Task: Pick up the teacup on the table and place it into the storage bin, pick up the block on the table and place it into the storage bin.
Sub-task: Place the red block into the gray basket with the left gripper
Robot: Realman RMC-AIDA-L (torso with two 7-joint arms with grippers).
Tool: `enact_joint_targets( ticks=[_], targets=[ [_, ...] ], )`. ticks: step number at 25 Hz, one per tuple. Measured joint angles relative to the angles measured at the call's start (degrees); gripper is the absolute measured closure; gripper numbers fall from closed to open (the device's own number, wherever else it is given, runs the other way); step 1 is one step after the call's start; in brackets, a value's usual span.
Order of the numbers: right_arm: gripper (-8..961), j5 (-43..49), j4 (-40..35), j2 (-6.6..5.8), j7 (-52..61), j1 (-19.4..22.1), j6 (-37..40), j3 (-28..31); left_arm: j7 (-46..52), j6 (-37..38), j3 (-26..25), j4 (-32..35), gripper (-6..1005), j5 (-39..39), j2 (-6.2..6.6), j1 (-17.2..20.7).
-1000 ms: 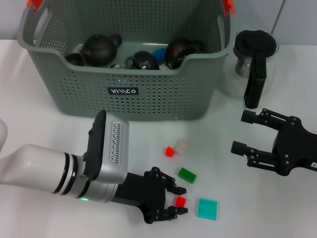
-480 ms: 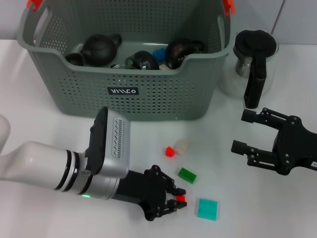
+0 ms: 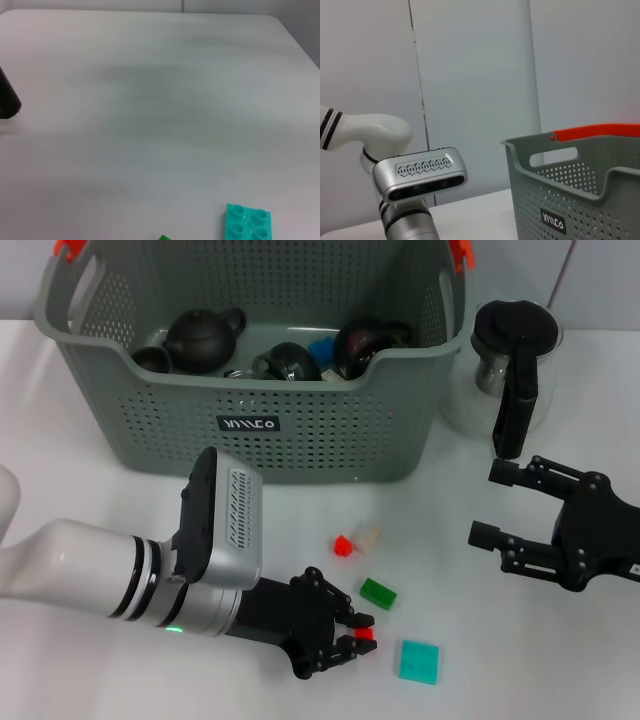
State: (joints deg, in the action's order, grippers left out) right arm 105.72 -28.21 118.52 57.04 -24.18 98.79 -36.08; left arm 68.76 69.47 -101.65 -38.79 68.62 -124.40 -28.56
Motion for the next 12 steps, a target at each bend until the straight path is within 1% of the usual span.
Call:
enact_joint_targets(
  ticks=[3, 6, 8, 10, 11, 12],
  targets=[
    [128, 0.0, 0.0, -0.04, 0.0, -0.1, 0.0, 0.4, 1.5, 0.8, 0.0, -0.6, 802, -0.2, 0.13, 0.0],
    [128, 0.0, 0.0, -0.04, 0.0, -0.1, 0.0, 0.4, 4.5, 5.7, -1.0, -3.6, 798, -0.3, 0.89, 0.5],
    [129, 0.0, 0.0, -0.04, 0.0, -0.1, 0.0, 0.4, 6.1, 12.1, -4.2, -6.1, 796, -0.2, 1.88, 0.8],
    [129, 0.0, 0.0, -0.04, 0.0, -0.1, 0.0, 0.4, 7.9, 19.8, -9.5, -8.3, 794, -0.2, 2.97, 0.5],
    [129, 0.0, 0.0, -0.04, 0.0, -0.2, 0.0, 0.4, 8.9, 22.1, -11.1, -9.1, 793, -0.2, 3.28, 0.3],
    [129, 0.0, 0.0, -0.04, 0.0, -0.2, 0.0, 0.4, 10.8, 26.4, -14.4, -11.0, 792, -0.2, 3.98, -0.3]
  ],
)
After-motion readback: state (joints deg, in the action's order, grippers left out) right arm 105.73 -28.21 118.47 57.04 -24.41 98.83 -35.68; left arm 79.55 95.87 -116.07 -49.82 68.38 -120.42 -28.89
